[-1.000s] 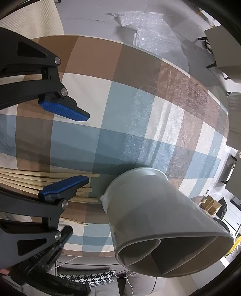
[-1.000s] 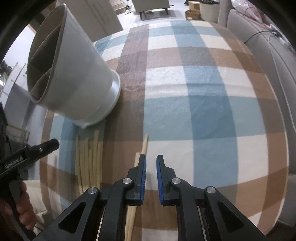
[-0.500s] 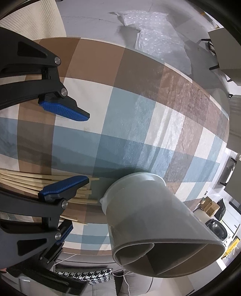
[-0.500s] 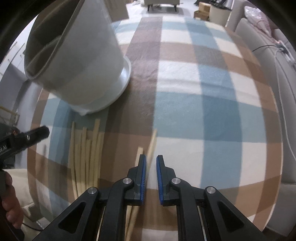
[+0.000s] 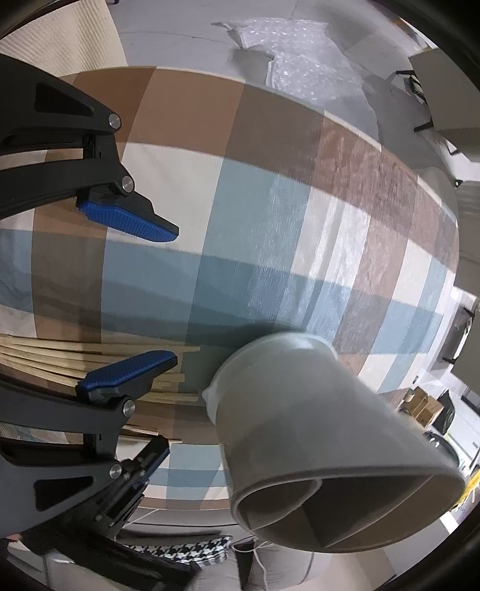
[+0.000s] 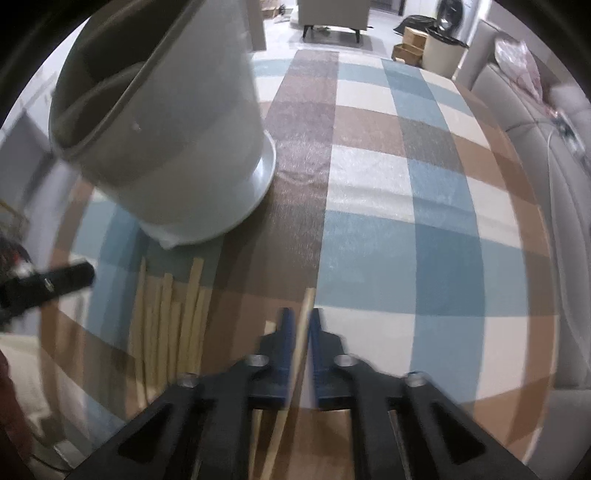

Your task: Organize utensils

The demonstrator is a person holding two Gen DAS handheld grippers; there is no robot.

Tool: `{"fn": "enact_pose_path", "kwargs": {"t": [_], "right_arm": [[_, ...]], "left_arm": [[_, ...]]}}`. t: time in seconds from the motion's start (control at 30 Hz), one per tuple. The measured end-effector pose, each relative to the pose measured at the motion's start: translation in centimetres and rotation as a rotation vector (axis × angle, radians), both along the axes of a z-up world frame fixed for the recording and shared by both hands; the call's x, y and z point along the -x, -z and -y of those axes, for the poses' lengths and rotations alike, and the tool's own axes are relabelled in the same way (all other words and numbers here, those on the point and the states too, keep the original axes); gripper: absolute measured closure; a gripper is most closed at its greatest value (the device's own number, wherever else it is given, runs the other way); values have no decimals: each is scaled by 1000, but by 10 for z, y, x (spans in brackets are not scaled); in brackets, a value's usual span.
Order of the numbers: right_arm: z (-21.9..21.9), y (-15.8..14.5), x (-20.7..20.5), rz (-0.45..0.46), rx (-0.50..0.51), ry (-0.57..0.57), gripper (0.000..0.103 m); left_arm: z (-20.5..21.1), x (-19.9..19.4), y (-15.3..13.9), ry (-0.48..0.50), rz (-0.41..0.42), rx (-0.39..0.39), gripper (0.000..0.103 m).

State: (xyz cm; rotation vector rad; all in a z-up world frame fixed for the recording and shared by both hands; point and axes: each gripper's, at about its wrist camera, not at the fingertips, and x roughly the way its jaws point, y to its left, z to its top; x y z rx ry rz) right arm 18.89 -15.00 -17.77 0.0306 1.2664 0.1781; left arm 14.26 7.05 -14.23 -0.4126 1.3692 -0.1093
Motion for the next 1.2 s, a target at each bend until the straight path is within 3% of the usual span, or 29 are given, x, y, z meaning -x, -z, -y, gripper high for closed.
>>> {"fn": "enact_pose_path", "kwargs": {"t": [0.17,0.37,0.57,0.7,0.73,0.8,0.97,1.2], "right_arm": [[52,-14,0,3,-179,156,99],[87,-39,1,99,-332,261,100],[104,-54,6,169,-398,270,100],[108,-62,13,203,-427,275,100],[110,-64,15,209,-432,274,100],[113,-69,18,222,-443,270,100],[115,-84,29,266,-459,266,100],[97,-102,45,336,-412,196,100]], "left_arm": [[17,-4,5,29,-10,-33,47],[38,-11,10,36,-21,-98,48],[77,-11,12,129,-3,-313,54],[81,-12,10,108,-16,-325,72],[82,-12,9,106,-15,-322,85],[86,-12,8,111,-12,-312,101],[75,-2,11,55,14,-233,102],[66,13,-39,24,225,-180,102]]}}
